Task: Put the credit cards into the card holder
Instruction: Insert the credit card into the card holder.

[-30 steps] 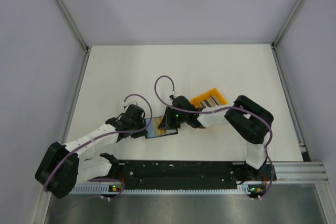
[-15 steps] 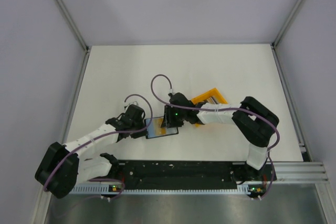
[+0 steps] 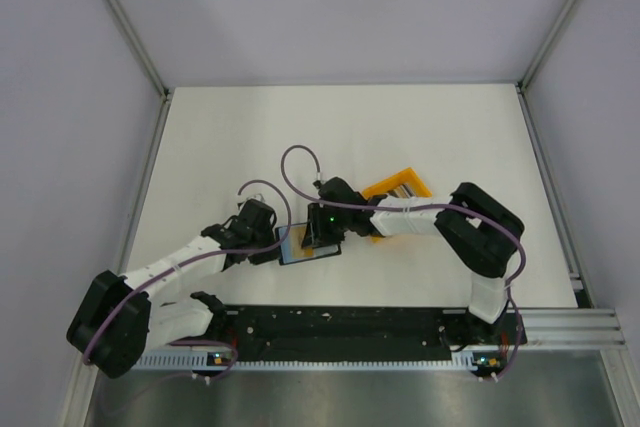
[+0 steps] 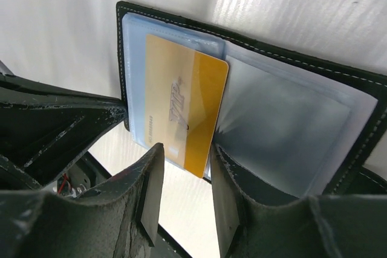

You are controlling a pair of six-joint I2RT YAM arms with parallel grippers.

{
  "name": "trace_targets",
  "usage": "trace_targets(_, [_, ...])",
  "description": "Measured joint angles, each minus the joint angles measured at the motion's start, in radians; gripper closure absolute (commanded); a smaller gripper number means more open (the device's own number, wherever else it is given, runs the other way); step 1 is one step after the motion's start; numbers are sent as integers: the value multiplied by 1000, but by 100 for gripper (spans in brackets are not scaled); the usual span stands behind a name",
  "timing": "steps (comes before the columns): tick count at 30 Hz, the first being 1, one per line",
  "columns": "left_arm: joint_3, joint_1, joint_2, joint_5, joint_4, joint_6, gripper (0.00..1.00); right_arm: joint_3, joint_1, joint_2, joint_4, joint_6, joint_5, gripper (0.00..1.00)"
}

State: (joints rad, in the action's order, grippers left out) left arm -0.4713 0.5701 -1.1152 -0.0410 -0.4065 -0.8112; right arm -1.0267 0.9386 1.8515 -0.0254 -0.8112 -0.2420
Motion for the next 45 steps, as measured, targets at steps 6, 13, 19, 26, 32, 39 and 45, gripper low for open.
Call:
trace_targets(6, [0, 0, 0, 2, 2, 0, 94, -4, 2, 10, 15, 1, -19, 67])
trace_targets(13, [0, 0, 0, 4, 3, 0, 94, -4, 2, 11, 46, 21, -26, 72])
trace_targets(19, [0, 0, -2, 4, 3, 2, 95, -4, 2, 18, 79, 34, -32, 72])
trace_targets(26, [0, 0, -7, 3, 3, 3, 96, -4, 2, 40, 94, 42, -37, 77])
trace_targets(32, [0, 0, -7, 1, 2, 3, 96, 0, 2, 33, 91, 41, -27, 66])
trace_targets(39, [-13, 0, -6, -7, -21, 23, 92, 55, 4, -77, 31, 49, 71, 62])
trace_targets(45, [-26, 0, -1, -19, -38, 30, 74, 56, 3, -123, -43, 85, 172, 62])
